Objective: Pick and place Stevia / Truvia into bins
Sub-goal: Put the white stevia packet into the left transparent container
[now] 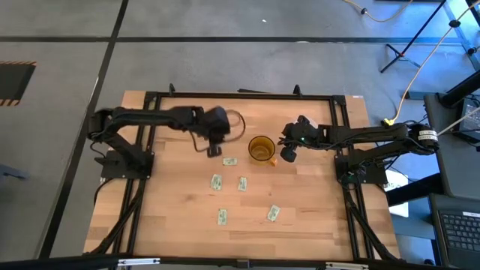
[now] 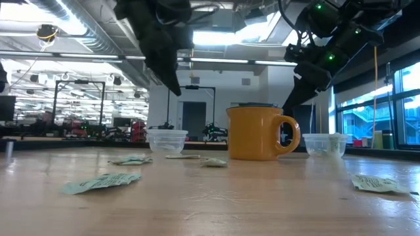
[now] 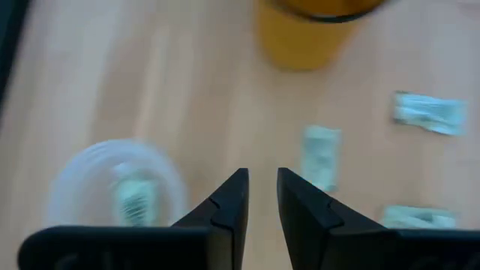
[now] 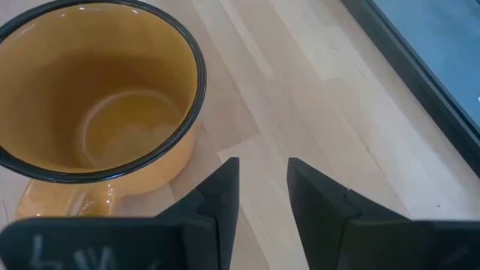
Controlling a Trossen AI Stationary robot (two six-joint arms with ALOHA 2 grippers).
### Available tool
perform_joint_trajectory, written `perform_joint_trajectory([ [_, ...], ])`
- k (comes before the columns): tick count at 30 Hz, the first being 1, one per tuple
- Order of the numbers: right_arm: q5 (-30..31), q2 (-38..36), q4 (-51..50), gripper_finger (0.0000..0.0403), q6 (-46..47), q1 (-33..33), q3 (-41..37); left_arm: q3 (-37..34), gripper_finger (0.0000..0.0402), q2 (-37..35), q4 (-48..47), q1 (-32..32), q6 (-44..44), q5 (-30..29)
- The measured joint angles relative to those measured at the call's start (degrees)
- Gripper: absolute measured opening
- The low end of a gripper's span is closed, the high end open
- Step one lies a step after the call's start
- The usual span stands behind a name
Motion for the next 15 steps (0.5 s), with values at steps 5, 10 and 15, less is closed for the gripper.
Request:
perform_joint_trajectory([
  [5,0.0,0.0,0.0,0.0117,0.0,0.0,0.0,-0.1,0.0064,2.9,4.2,-6.7,-0.3,-0.9],
  [10,0.0,0.0,0.0,0.0117,0.1,0.0,0.0,-0.1,0.0059,7.3,9.9,-9.2,-0.3,-1.8],
  [15,0.0,0.0,0.0,0.0117,0.2,0.0,0.0,-0.1,0.0058,12.9,10.5,-9.0,-0.8,-0.6],
])
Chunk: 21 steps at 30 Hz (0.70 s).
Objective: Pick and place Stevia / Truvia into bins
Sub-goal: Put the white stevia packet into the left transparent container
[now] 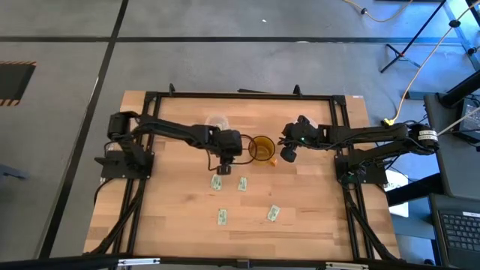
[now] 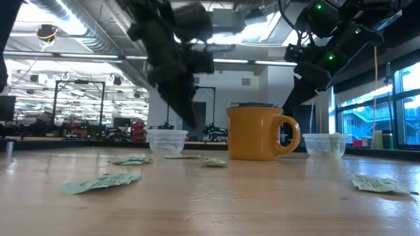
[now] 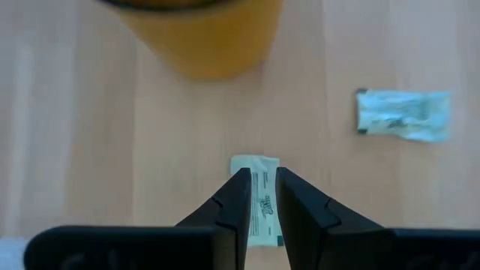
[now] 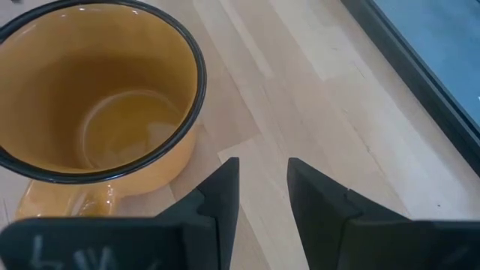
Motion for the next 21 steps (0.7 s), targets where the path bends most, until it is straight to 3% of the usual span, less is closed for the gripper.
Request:
perform_joint_trajectory([
  [7,0.0,0.0,0.0,0.0117,-0.1,0.0,0.0,0.0,0.0057,6.1,1.1,0.0,-0.1,0.1],
  [21,0.0,0.0,0.0,0.0117,-0.1,0.0,0.0,0.3,0.0048,10.1,2.1,0.3,-1.6,0.6],
])
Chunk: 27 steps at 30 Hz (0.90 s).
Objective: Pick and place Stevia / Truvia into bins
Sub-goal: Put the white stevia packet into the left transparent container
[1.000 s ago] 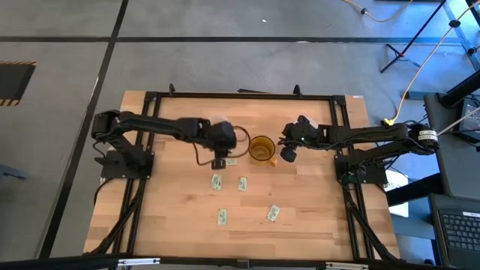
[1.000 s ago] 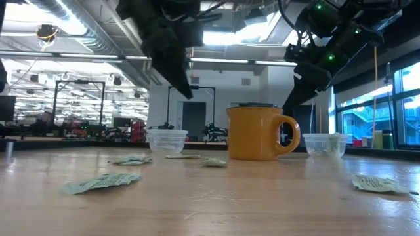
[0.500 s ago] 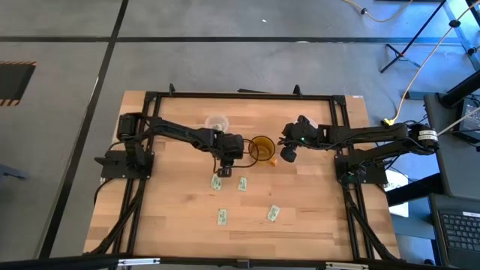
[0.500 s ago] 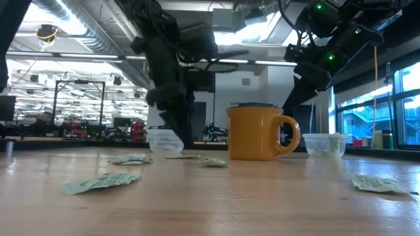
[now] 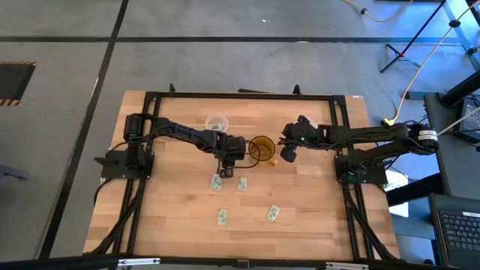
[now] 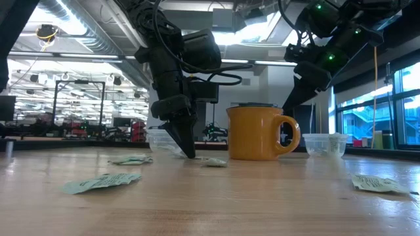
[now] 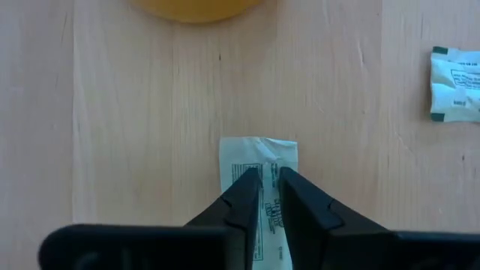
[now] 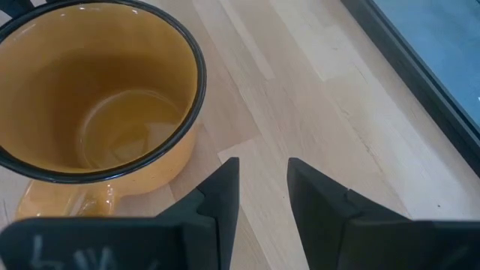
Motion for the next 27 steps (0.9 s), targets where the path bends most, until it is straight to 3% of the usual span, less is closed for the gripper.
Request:
perform_joint_trajectory([
  [10,0.0,0.0,0.0,0.0117,0.0,0.0,0.0,-0.2,0.0006,-0.2,-0.1,0.0,0.2,1.0],
  [16,0.0,0.0,0.0,0.0117,0.0,0.0,0.0,-0.6,0.0002,-2.2,-3.9,0.0,0.2,1.4],
  [27,0.0,0.0,0.1,0.0117,0.0,0.0,0.0,-0.4,0.0001,-19.9,-13.6,2.7,-0.1,0.5],
])
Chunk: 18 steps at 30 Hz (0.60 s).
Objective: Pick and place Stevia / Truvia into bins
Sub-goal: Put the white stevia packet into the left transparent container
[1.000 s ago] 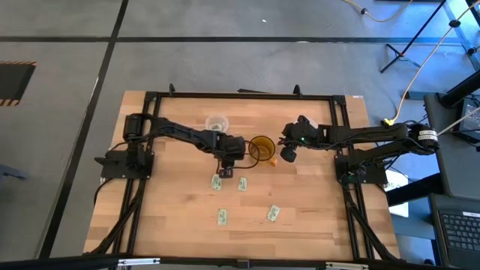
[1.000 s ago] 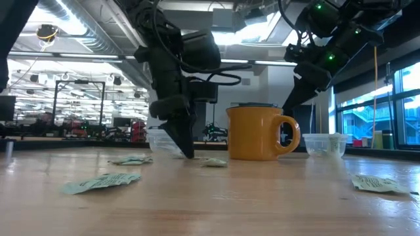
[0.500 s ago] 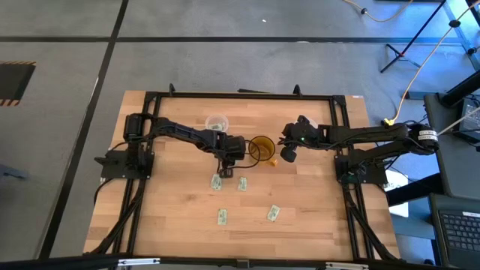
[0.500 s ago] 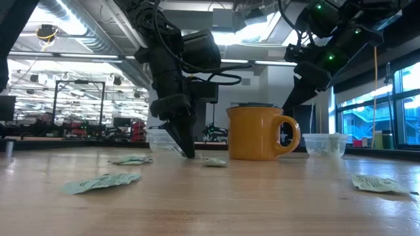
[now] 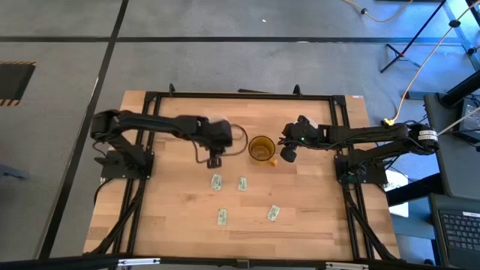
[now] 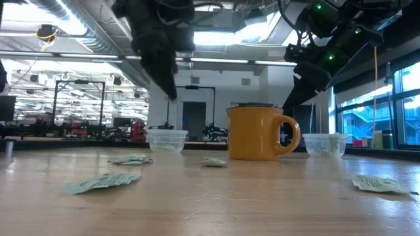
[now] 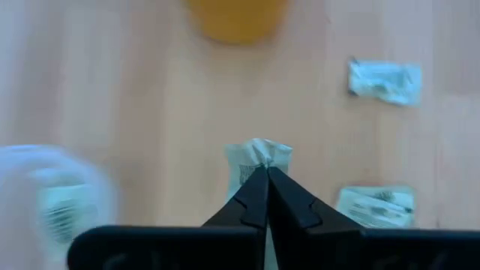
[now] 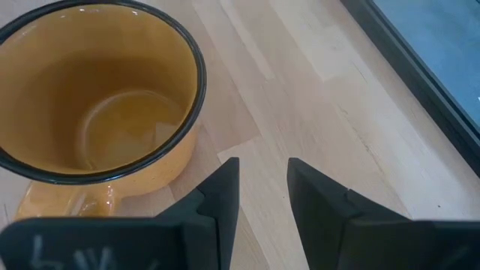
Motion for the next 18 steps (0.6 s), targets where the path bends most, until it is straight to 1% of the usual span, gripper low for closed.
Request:
perform_joint_trajectory([
  [3,0.0,0.0,0.0,0.0117,0.0,0.0,0.0,0.0,0.0002,-3.5,-0.2,2.6,-1.1,-4.8],
  [5,0.0,0.0,0.0,0.0117,0.0,0.0,0.0,0.1,0.0002,-4.5,0.2,4.8,-1.0,-7.4],
  [8,0.0,0.0,0.0,0.0117,0.1,0.0,0.0,0.0,0.0001,-4.1,-0.4,8.6,-0.1,-7.5],
  [12,0.0,0.0,0.0,0.0117,0.1,0.0,0.0,0.0,0.0002,-1.7,-0.2,13.3,0.7,-7.1],
  [18,0.0,0.0,0.0,0.0117,0.1,0.0,0.0,0.0,0.0002,2.6,2.0,17.9,0.8,-5.0],
])
